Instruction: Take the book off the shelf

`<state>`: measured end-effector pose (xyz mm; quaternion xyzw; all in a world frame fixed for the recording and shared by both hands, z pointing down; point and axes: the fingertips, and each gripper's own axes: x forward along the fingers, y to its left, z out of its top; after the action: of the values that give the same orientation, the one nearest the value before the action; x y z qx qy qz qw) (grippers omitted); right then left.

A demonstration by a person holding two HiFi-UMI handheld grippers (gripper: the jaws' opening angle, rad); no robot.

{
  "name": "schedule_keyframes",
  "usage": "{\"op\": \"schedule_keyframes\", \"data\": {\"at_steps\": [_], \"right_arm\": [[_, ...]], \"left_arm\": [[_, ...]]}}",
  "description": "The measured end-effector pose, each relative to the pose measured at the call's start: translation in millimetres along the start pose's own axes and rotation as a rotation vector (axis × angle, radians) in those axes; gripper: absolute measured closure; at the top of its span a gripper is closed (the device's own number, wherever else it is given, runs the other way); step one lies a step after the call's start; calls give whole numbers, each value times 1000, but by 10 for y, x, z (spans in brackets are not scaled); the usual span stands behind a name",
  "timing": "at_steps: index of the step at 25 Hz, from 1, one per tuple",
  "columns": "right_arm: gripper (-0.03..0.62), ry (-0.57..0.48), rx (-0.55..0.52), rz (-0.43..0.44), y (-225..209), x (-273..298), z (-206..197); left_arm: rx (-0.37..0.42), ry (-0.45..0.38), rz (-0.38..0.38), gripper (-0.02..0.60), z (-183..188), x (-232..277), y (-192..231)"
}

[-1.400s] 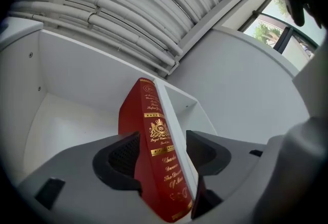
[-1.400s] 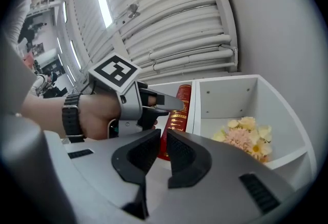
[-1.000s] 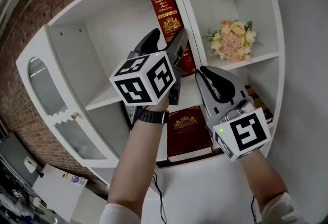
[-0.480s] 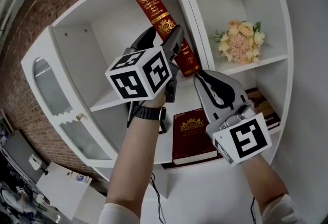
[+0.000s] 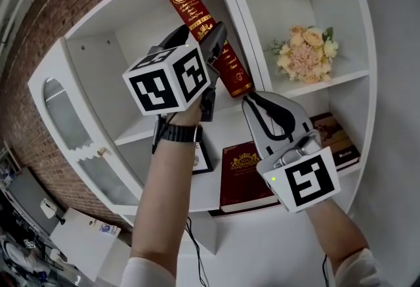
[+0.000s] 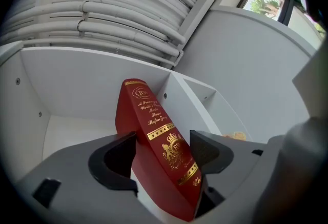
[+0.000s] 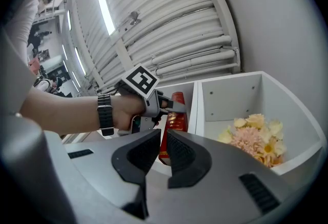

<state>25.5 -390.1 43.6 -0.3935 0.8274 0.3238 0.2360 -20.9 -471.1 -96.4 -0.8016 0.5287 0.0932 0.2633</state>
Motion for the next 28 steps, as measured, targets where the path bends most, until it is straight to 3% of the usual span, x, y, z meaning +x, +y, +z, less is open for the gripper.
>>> {"op": "schedule_keyframes", "data": {"at_steps": [5, 9, 14, 18, 21, 28], "right_arm": [[572, 111, -99, 3, 87, 211, -151], [569, 218, -200, -82, 34, 386, -256], [571, 296, -238, -179, -100, 453, -205], [571, 475, -388, -230, -146, 563, -371], [572, 547, -462, -222, -123, 589, -439], [572, 554, -426, -121, 40, 633, -482]], "left_arm": [[0, 0, 2, 261, 14, -16, 68], [9, 4, -9, 261, 11, -7, 66], [65, 28, -27, 261, 7, -13, 10], [70, 22, -28, 261, 29, -12, 40], [65, 22, -48, 261, 34, 11, -7], [99, 58, -47, 261, -25, 85, -97]]}}
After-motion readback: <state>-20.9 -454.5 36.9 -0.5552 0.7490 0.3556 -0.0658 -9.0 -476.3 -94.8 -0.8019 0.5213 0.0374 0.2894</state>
